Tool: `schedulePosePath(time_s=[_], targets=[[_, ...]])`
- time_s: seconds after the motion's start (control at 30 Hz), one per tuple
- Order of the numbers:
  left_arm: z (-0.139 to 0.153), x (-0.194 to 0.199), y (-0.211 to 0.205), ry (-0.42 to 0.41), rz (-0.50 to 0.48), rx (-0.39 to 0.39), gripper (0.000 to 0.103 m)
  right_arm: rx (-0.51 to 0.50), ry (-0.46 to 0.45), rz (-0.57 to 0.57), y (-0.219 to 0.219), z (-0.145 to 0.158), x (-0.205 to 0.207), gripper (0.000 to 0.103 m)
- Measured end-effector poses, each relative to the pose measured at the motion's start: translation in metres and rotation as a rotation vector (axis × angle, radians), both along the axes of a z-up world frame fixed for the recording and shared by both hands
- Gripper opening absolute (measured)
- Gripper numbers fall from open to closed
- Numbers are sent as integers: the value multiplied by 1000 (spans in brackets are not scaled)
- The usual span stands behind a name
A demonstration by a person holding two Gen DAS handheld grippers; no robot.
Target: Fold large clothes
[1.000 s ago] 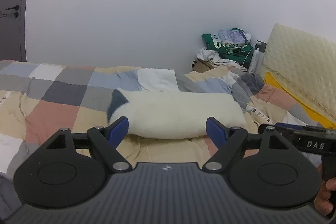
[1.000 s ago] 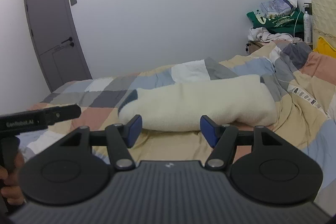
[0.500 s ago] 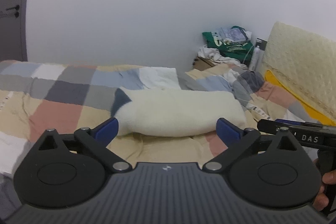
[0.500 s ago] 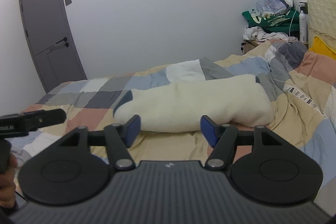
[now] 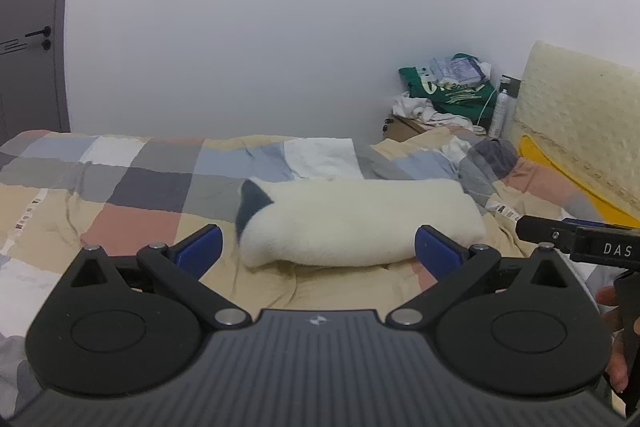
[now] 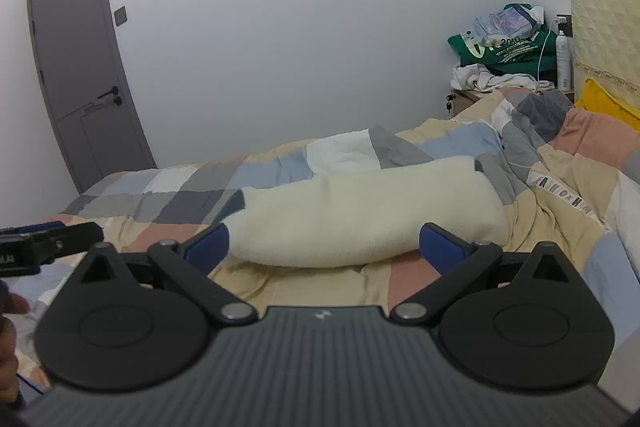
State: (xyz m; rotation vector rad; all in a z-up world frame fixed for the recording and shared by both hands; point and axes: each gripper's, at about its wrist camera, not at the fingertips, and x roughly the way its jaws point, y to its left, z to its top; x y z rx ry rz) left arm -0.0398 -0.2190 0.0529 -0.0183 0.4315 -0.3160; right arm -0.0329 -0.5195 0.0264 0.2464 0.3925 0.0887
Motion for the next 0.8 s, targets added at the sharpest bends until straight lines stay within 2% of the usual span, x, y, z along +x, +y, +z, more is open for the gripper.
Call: schedulePosePath(time_s=[0.27, 0.8], targets=[[0, -2, 2, -5, 18, 12, 103, -36, 18, 24, 14, 2, 1, 103], [4, -13, -2, -15, 11, 36, 103, -46, 44, 22, 21, 0, -6, 103]])
